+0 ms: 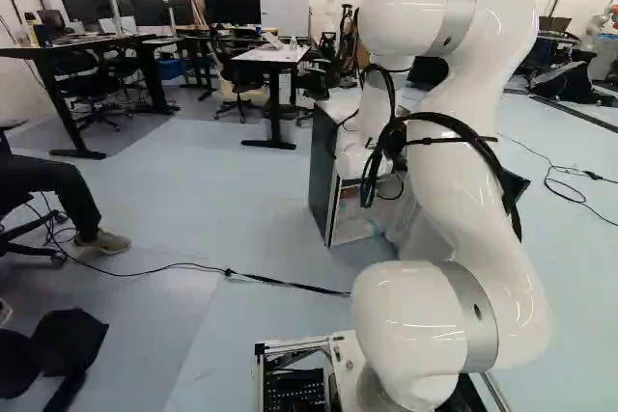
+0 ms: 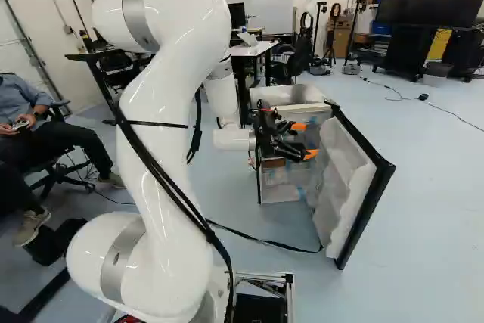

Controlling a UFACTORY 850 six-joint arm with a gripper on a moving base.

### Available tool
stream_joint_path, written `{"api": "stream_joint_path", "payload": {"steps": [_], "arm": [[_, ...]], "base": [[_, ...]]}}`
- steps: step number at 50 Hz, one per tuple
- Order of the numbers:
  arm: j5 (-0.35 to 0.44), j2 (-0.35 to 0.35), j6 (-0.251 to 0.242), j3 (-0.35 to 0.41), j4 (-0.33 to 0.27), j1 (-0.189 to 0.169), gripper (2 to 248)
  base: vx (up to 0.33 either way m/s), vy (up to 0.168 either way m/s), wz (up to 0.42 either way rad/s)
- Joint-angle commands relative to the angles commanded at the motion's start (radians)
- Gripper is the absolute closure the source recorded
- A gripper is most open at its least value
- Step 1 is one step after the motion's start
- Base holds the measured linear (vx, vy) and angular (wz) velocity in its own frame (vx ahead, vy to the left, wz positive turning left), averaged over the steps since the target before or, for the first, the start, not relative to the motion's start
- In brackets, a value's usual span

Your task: Open the fridge door

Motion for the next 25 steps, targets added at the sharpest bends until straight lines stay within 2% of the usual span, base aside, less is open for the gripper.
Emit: {"api": "stream_joint_path", "payload": {"steps": [25], "arm": [[-0.037, 0.061, 0.0, 0.047, -0.088, 0.008, 3]], "base": [[0.0, 0.0, 0.0]]}}
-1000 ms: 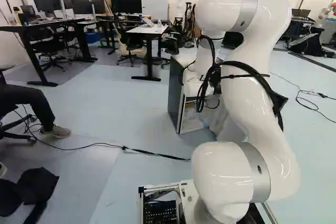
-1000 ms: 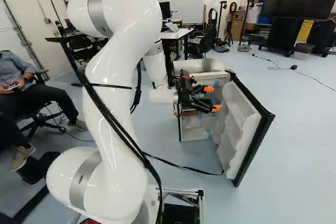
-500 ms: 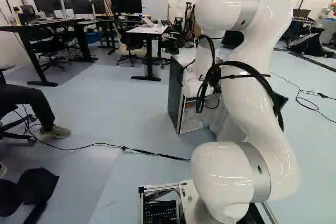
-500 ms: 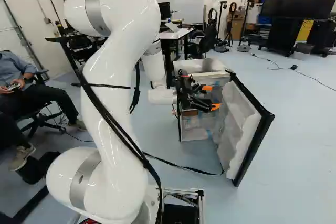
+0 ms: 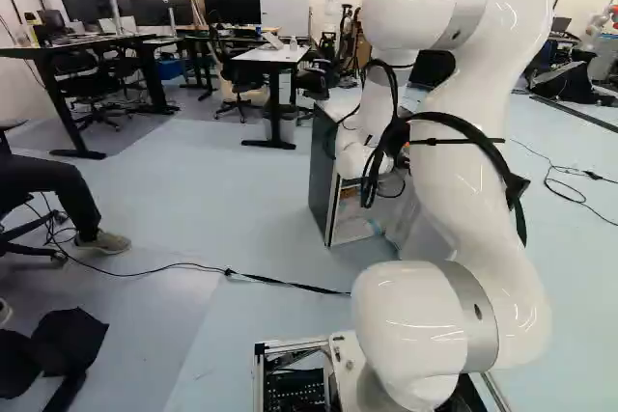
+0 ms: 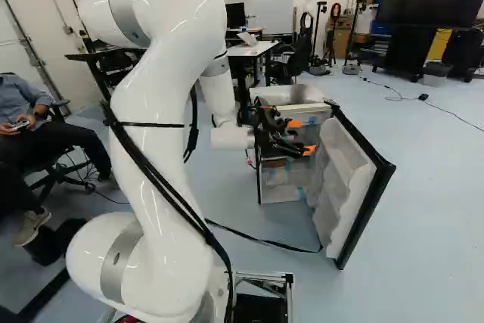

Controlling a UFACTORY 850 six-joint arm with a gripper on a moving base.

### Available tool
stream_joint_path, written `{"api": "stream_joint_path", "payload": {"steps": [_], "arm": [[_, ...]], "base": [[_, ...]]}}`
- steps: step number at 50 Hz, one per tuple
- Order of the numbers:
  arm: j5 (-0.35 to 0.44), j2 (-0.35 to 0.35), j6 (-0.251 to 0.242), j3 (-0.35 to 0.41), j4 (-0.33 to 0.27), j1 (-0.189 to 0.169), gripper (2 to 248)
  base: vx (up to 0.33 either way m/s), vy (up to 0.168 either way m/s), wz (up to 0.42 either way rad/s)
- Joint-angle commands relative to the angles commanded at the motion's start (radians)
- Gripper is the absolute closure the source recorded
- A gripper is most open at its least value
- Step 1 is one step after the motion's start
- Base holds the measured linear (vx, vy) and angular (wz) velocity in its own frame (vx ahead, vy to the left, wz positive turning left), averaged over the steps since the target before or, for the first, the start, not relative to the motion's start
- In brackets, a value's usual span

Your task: Open the fridge door

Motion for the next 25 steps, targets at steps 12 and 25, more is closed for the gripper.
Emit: {"api": "stream_joint_path", "payload": {"steps": [12, 25], "arm": [[-0.028, 0.046, 0.0, 0.036, -0.067, 0.006, 3], [-0.066, 0.109, 0.0, 0.084, -0.157, 0.014, 3]], "base": [[0.0, 0.0, 0.0], [0.0, 0.0, 0.0]]}}
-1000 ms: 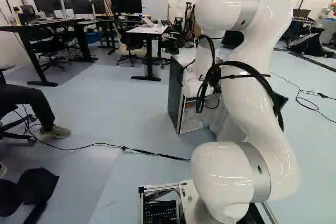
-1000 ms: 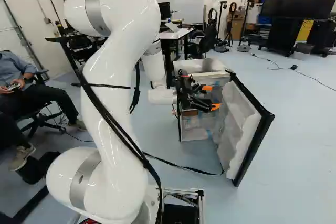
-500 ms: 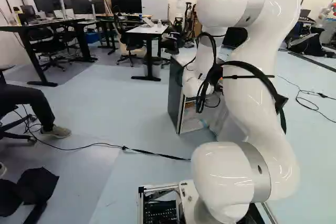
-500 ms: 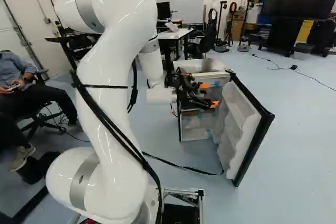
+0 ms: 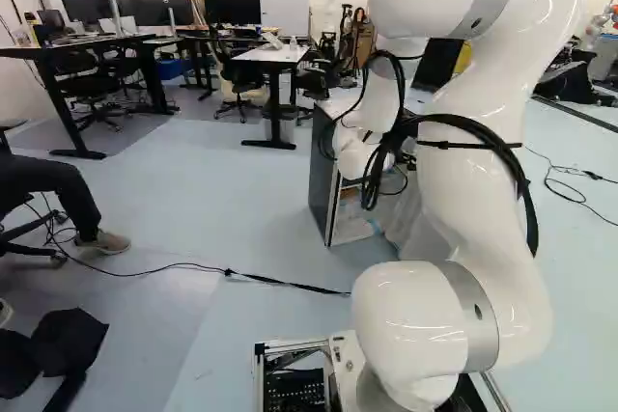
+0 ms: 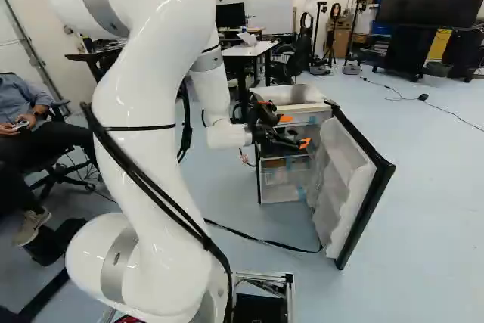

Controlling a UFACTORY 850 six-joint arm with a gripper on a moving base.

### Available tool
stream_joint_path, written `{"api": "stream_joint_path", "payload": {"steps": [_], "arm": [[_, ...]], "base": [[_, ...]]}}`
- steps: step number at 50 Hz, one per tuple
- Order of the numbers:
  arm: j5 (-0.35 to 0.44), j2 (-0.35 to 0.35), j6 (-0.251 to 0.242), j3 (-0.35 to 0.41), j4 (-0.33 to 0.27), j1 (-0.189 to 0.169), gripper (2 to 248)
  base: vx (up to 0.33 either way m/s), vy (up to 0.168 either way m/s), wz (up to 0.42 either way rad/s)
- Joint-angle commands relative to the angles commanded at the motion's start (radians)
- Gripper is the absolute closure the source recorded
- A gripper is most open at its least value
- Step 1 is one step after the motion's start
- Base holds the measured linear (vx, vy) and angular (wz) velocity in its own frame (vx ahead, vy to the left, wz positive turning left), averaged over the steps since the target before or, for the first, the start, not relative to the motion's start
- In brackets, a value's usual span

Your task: Open the fridge door

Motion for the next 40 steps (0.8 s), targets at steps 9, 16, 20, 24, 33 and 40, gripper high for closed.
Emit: {"api": "stream_joint_path", "payload": {"steps": [9, 16, 20, 24, 33, 40], "arm": [[-0.031, 0.051, 0.0, 0.04, -0.074, 0.007, 3], [-0.059, 0.097, 0.0, 0.075, -0.139, 0.013, 3], [-0.075, 0.124, 0.0, 0.096, -0.178, 0.016, 3], [-0.092, 0.152, 0.0, 0.117, -0.219, 0.02, 3], [-0.134, 0.22, 0.0, 0.17, -0.317, 0.029, 3], [-0.168, 0.277, 0.0, 0.214, -0.398, 0.036, 3]], "base": [[0.0, 0.0, 0.0], [0.0, 0.0, 0.0], [0.0, 0.0, 0.0], [0.0, 0.0, 0.0], [0.0, 0.0, 0.0], [0.0, 0.0, 0.0]]}}
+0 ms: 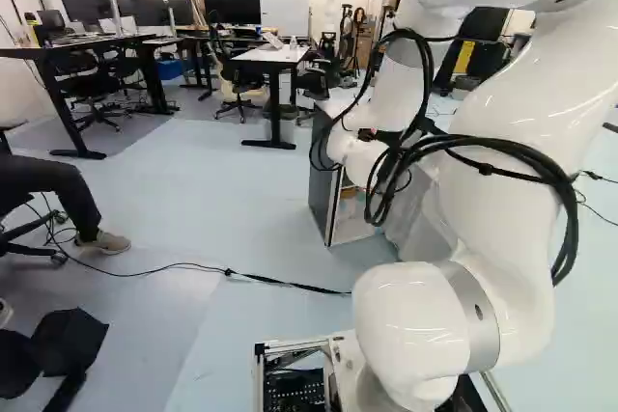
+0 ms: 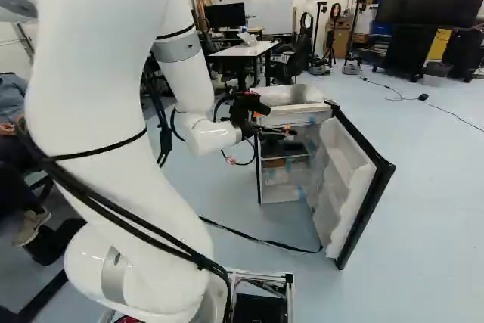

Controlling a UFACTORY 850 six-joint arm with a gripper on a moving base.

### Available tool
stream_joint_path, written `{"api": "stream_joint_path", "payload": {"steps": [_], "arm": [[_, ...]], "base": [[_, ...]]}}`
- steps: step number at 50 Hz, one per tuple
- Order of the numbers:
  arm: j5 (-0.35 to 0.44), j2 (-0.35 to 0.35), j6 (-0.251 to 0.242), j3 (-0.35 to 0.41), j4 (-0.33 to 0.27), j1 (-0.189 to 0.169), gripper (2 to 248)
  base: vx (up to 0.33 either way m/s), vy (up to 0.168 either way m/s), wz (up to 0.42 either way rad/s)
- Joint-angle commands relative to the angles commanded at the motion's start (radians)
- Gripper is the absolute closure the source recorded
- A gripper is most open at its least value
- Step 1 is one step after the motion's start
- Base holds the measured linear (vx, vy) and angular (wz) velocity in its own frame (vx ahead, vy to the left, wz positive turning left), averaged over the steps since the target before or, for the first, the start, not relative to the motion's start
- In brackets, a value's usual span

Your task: Open the fridge door

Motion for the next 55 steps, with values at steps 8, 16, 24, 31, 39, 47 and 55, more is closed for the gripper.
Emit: {"api": "stream_joint_path", "payload": {"steps": [8, 16, 24, 31, 39, 47, 55], "arm": [[-0.037, 0.062, 0.0, 0.048, -0.089, 0.008, 3], [-0.072, 0.118, 0.0, 0.091, -0.17, 0.015, 3], [-0.104, 0.171, 0.0, 0.132, -0.246, 0.022, 3], [-0.128, 0.212, 0.0, 0.164, -0.305, 0.028, 3], [-0.154, 0.254, 0.0, 0.196, -0.365, 0.033, 3], [-0.177, 0.291, 0.0, 0.225, -0.419, 0.038, 3], [-0.196, 0.323, 0.0, 0.25, -0.465, 0.042, 3]], "base": [[0.0, 0.0, 0.0], [0.0, 0.0, 0.0], [0.0, 0.0, 0.0], [0.0, 0.0, 0.0], [0.0, 0.0, 0.0], [0.0, 0.0, 0.0], [0.0, 0.0, 0.0]]}}
